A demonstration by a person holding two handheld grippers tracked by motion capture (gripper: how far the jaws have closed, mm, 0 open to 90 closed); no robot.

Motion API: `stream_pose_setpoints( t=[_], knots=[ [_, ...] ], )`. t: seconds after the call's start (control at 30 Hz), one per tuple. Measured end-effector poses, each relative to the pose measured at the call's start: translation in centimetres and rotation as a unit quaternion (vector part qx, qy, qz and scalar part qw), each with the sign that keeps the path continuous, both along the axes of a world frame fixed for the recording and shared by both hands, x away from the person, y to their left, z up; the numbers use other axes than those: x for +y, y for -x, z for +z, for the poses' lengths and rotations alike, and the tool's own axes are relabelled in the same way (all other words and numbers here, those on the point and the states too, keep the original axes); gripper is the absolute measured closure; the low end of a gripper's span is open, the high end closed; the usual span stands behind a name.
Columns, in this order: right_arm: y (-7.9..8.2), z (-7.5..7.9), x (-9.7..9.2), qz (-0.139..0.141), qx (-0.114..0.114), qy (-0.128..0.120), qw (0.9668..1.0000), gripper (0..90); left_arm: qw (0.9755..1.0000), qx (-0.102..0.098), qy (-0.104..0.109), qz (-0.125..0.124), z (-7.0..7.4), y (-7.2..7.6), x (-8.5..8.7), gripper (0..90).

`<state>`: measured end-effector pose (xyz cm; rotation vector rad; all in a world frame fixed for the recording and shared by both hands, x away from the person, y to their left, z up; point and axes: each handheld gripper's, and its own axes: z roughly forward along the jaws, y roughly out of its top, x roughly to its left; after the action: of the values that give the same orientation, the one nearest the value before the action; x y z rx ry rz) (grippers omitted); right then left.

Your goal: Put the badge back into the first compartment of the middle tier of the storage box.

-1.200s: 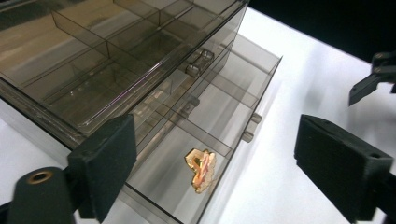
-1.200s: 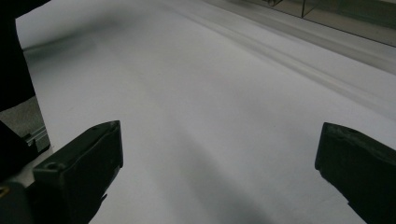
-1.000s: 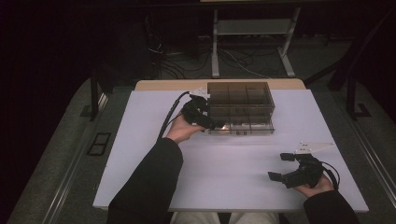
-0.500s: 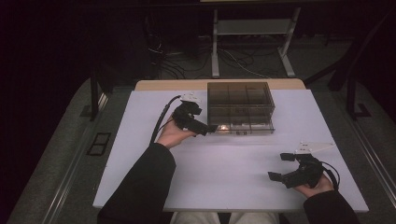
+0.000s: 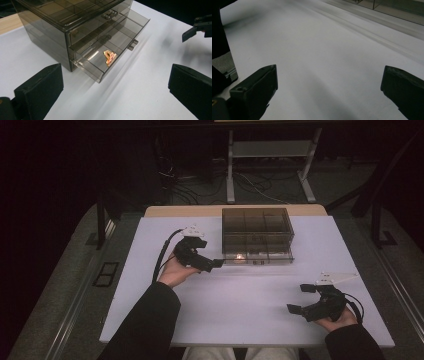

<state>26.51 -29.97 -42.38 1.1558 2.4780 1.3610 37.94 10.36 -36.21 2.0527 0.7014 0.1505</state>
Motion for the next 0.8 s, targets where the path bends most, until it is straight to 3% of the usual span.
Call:
stream_pose_setpoints(
  t=[0.8],
  knots=[
    [0.0,0.0,0.1,-0.001,0.0,0.003,1.0,0.5,0.9996,-0.005,0.012,0.027,-1.8,4.7,3.0,0.0]
  ],
)
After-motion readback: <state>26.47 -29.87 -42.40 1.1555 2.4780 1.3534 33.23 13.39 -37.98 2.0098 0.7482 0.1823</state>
